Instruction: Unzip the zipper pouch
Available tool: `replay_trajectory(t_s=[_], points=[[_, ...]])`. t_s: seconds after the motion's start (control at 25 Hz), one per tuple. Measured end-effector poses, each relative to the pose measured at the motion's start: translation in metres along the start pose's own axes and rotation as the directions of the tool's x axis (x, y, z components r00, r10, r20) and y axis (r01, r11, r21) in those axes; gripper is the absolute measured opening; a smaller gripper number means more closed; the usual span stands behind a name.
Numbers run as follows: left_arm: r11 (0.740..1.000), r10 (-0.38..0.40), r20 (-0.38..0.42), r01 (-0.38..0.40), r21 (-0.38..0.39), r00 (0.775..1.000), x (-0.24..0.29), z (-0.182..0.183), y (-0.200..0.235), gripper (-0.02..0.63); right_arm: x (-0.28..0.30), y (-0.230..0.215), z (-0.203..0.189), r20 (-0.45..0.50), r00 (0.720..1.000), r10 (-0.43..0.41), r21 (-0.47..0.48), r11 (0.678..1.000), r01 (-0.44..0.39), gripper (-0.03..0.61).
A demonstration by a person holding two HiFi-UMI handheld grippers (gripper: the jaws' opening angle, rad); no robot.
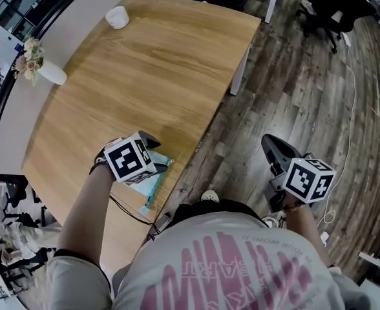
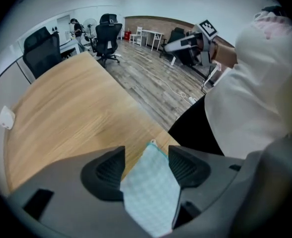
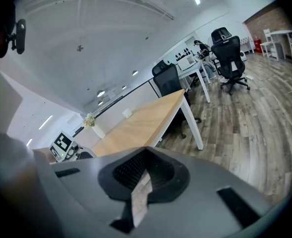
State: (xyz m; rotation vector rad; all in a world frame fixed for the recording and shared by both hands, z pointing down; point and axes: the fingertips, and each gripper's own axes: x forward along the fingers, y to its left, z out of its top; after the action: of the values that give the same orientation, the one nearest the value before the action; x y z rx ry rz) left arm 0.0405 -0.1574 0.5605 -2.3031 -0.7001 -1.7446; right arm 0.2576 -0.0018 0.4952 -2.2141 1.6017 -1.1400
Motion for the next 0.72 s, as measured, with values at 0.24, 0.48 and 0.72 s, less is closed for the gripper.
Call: replay_trajectory(t_s=[0.24,0.48,0.72], points=[[0.997,0.016,0.033,-0.013,-0.073,0.999,0.014,-0.009,0.010,0.106,0.013,-0.004,-0.001,-0.019,1.000,0.009,0.002,1.000,-0.009,-0.003],[0.956,0.117,0.315,-0.021,-0.292,0.942,-0.023,0.008,0.025,0.045,0.036,0.007,-0.002,-0.113,0.990,0.079,-0.033,0.996,-0.083,-0.003],[0.851,0.346,0.733,0.133,-0.508,0.585,-0.101,0.033,0.036,0.031,0.079,0.096,0.034,-0.250,0.851,0.462,-0.019,0.877,-0.481,-0.003]])
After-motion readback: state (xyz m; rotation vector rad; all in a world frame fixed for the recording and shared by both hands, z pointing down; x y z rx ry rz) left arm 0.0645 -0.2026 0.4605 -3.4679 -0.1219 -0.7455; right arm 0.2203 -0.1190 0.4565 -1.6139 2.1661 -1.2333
